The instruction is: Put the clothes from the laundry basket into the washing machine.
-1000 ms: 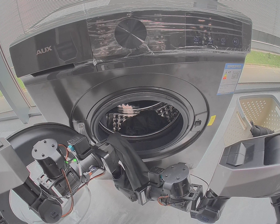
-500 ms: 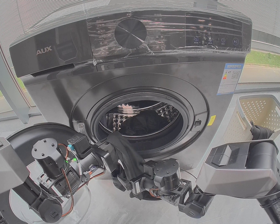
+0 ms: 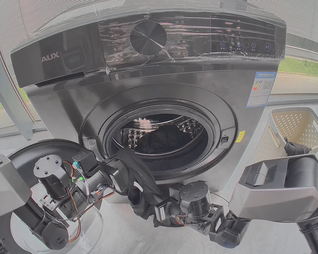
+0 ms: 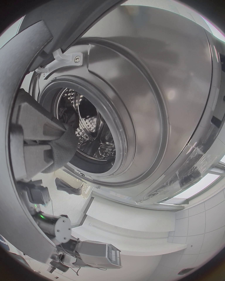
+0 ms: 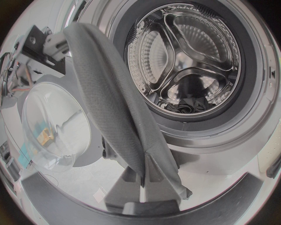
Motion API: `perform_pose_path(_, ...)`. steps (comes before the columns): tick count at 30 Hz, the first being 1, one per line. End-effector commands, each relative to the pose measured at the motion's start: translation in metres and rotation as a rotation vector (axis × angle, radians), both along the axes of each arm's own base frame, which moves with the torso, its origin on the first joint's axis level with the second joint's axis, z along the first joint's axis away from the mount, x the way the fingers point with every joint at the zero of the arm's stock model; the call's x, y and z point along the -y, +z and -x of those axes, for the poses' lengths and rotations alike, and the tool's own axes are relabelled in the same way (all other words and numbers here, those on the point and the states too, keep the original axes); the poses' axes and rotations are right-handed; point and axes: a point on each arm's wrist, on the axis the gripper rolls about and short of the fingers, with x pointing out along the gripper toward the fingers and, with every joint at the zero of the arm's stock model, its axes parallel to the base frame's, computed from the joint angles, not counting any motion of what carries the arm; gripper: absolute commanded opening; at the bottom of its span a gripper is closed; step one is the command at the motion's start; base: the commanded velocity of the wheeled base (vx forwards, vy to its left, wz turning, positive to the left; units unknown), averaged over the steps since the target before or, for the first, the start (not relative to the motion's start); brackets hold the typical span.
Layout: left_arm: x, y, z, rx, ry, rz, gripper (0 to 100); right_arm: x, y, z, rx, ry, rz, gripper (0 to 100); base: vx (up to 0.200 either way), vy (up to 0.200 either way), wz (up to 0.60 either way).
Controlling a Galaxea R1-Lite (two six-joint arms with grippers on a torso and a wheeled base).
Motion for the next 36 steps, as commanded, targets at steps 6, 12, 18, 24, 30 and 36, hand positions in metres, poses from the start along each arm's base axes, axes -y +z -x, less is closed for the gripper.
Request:
perform_pose_path(6, -0.016, 0.003, -0.009, 0.011, 0.052, 0.005, 0, 0.069, 0.062, 0.003, 0.042, -0.106, -0.008, 0, 0.000, 0.000, 0.00)
perform_pose_path(12, -0.017, 0.005, -0.006, 0.016, 0.047, 0.006, 0, 0.097, 0.068, -0.018, 0.085, -0.187, -0.005, 0, 0.000, 0.000, 0.00)
perform_pose_path(18, -0.015, 0.007, -0.002, 0.021, 0.037, 0.007, 0, 0.103, 0.076, -0.030, 0.122, -0.221, -0.036, 0, 0.000, 0.000, 0.00)
perform_pose_path(24, -0.015, 0.012, 0.003, 0.034, 0.018, 0.014, 0, 0.105, 0.103, -0.019, 0.195, -0.180, -0.098, 0, 0.000, 0.000, 0.00)
perform_pose_path(30, -0.020, 0.025, 0.028, 0.049, -0.092, 0.034, 0, 0.108, 0.138, 0.023, 0.252, -0.066, -0.160, 0, 0.000, 0.000, 0.00)
perform_pose_path(36, -0.028, 0.034, 0.047, 0.069, -0.129, 0.042, 0, 0.116, 0.155, 0.060, 0.261, 0.008, -0.207, 0, 0.000, 0.000, 0.00)
